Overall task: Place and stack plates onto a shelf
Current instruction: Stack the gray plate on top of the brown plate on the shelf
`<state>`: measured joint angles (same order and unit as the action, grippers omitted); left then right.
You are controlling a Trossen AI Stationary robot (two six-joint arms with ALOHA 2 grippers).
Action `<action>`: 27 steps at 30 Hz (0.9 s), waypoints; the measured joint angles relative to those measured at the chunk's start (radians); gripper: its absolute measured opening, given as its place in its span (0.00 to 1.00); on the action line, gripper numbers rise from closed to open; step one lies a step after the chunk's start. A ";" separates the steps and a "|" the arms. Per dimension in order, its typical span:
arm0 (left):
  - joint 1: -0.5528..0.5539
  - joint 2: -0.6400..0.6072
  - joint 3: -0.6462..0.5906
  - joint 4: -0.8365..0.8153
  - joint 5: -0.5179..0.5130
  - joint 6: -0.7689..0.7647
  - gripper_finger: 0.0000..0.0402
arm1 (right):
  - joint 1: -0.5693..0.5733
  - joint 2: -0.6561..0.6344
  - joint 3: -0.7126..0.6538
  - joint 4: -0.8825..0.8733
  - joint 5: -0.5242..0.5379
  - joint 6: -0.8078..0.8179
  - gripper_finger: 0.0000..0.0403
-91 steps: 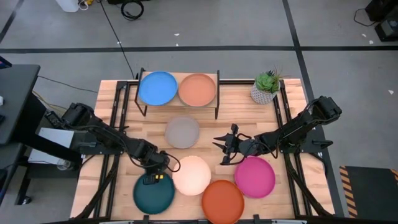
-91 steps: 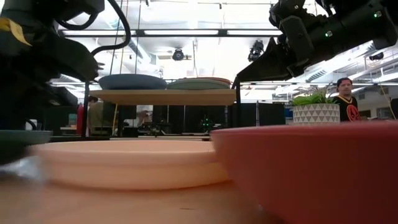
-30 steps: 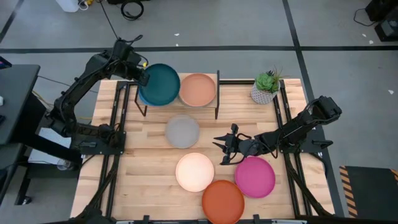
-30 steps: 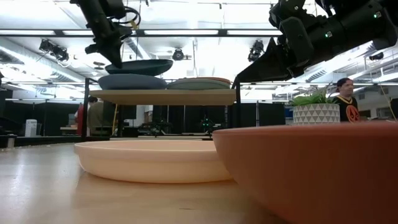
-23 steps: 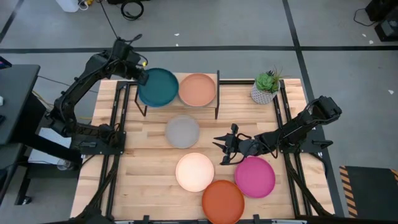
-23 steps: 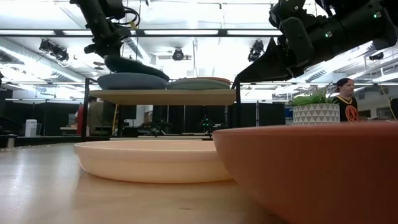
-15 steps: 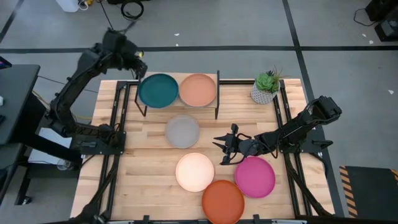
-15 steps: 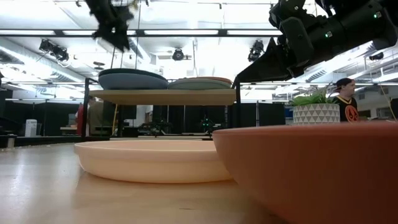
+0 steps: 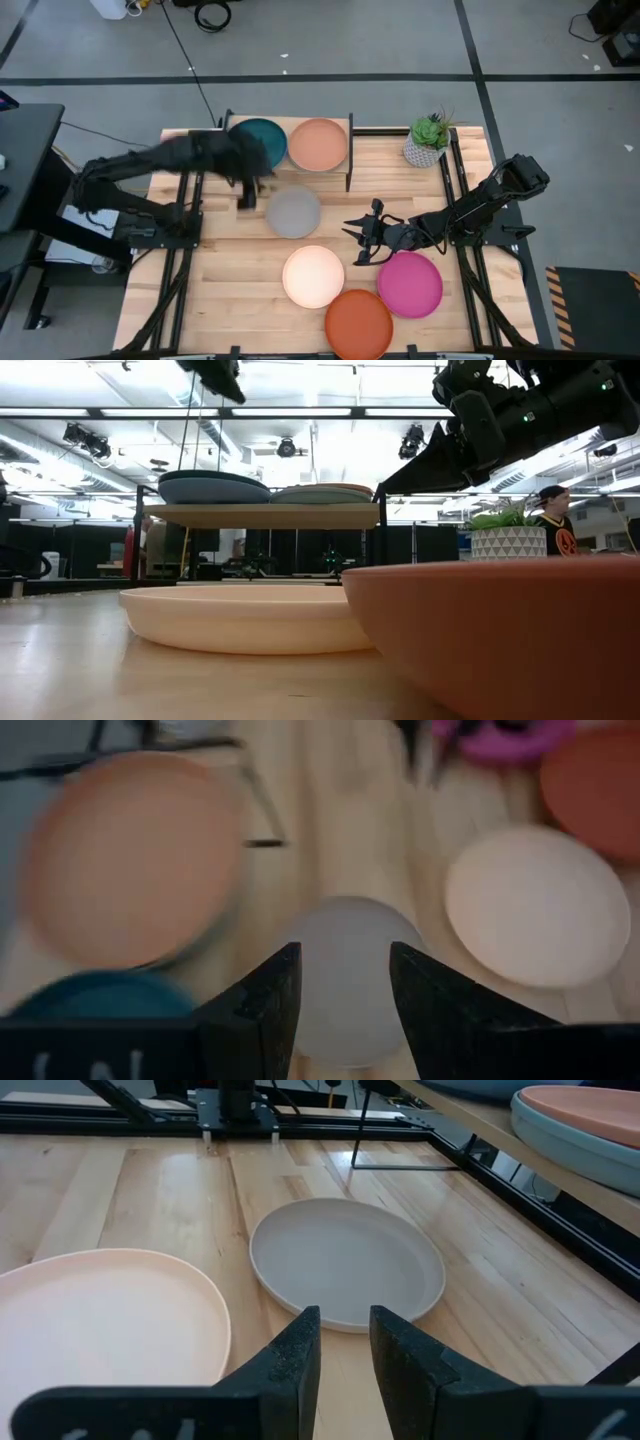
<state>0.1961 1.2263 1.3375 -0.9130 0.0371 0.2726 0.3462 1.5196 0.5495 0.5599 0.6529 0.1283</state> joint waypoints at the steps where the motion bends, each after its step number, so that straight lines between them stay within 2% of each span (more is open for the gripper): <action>1: -0.058 0.003 -0.040 0.029 -0.035 -0.010 0.40 | 0.000 0.000 0.000 0.000 0.000 0.000 0.24; 6: -0.275 0.048 -0.228 0.166 -0.154 -0.100 0.40 | 0.000 0.000 0.000 0.002 0.000 0.003 0.24; 10: -0.370 0.130 -0.323 0.264 -0.211 -0.177 0.40 | 0.000 0.000 0.000 0.008 0.000 0.003 0.24; 13: -0.415 0.241 -0.337 0.270 -0.259 -0.191 0.40 | -0.002 0.000 0.000 0.014 0.000 0.003 0.24; 19: -0.418 0.420 -0.337 0.282 -0.262 -0.191 0.40 | -0.003 0.000 0.000 0.012 0.000 0.003 0.24; 24: -0.383 0.494 -0.337 0.286 -0.216 -0.193 0.40 | -0.003 0.000 0.000 0.007 0.000 0.003 0.24; 27: -0.368 0.520 -0.336 0.285 -0.223 -0.186 0.36 | -0.002 0.000 0.000 0.007 0.000 0.003 0.24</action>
<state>-0.1719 1.7465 1.0012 -0.6275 -0.1863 0.0862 0.3439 1.5196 0.5495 0.5671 0.6528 0.1310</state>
